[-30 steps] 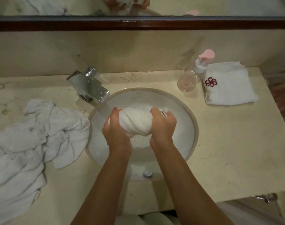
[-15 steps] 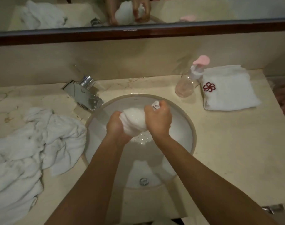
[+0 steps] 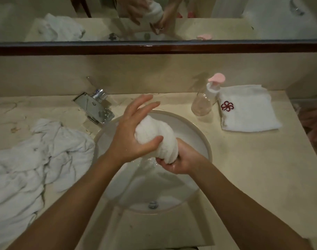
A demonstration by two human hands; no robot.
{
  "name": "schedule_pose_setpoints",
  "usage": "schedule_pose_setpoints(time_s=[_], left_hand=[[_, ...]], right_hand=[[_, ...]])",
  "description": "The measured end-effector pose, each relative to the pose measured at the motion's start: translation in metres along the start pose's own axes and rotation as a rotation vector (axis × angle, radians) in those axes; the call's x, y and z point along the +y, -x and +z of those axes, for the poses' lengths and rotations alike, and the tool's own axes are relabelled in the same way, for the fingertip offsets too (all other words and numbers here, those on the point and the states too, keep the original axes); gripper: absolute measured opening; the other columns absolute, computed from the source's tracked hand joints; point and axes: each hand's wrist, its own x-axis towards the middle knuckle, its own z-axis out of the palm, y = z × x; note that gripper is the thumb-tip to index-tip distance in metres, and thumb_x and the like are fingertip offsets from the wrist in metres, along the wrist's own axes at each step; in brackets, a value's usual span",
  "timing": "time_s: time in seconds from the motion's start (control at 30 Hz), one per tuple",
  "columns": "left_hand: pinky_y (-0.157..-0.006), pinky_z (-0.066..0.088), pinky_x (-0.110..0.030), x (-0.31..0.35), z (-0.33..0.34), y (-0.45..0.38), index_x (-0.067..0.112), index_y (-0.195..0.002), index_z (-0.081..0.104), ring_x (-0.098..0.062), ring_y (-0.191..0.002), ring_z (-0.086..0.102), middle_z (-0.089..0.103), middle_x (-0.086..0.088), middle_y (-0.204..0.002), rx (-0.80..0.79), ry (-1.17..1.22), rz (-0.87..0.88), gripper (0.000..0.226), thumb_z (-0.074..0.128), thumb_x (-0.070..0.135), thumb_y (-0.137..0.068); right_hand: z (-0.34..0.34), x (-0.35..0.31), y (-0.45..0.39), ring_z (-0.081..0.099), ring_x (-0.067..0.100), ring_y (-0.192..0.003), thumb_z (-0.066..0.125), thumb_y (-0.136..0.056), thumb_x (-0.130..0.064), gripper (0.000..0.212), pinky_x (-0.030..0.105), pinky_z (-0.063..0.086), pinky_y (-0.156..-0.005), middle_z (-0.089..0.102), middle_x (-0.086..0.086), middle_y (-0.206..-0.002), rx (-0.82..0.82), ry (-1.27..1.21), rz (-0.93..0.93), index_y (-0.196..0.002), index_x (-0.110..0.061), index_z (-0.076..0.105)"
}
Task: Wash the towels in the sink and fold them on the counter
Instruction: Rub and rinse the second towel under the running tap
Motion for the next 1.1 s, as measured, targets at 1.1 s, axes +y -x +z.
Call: schedule_pose_setpoints(time_s=[1.1], left_hand=[[-0.059,0.046,-0.026,0.013,0.027,0.032,0.012,-0.072,0.048,-0.024,-0.065,0.056,0.056,-0.004,-0.075,0.821,1.292,-1.444,0.016,0.046,0.019,-0.087]], right_hand=[[0.084,0.025,0.03,0.03,0.018,-0.047,0.034,-0.077,-0.029,0.025,0.035,0.019,-0.055,0.035,-0.002,-0.047,0.889,1.202,-1.24,-0.055,-0.019,0.028]])
